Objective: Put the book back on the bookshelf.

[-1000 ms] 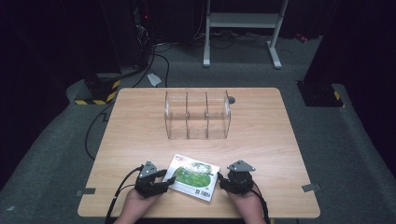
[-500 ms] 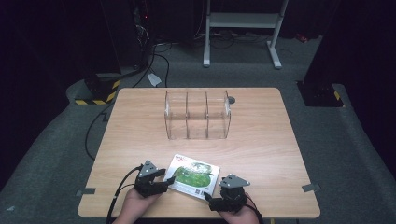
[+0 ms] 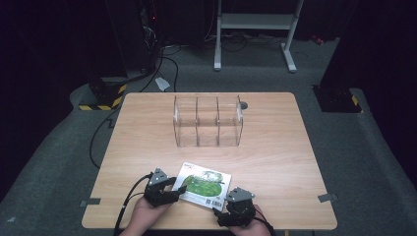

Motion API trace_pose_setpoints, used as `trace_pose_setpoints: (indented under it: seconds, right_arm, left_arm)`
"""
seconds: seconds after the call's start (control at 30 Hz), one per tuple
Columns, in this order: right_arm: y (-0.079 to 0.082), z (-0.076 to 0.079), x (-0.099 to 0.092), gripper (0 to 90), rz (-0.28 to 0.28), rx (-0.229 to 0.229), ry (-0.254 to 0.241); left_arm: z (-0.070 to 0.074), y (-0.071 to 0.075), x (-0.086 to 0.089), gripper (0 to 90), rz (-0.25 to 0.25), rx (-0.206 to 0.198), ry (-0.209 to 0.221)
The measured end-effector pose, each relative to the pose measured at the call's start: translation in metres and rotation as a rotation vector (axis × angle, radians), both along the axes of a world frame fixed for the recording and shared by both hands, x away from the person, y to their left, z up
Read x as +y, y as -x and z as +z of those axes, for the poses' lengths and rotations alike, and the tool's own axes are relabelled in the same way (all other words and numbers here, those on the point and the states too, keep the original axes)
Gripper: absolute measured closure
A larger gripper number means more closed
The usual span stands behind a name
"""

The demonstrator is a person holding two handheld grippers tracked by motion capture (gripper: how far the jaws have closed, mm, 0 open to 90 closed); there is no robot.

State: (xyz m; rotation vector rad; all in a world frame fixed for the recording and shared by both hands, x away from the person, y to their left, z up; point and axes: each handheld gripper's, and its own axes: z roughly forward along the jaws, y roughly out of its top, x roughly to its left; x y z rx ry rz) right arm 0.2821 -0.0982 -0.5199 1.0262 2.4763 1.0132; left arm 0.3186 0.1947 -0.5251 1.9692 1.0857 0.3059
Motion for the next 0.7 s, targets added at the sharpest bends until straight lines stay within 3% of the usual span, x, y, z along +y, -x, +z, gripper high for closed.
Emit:
trace_pose_setpoints:
  seconds: [0.47, 0.7]
  right_arm:
    - [-0.024, 0.001, -0.002, 24.4, -0.075, 0.019, -0.019]
    - [-0.028, -0.001, -0.005, 27.5, -0.069, 0.027, -0.046]
  left_arm:
    - [-0.001, -0.005, 0.002, 39.3, 0.048, 0.021, 0.013]
    - [0.000, -0.005, -0.001, 34.8, 0.055, 0.025, 0.002]
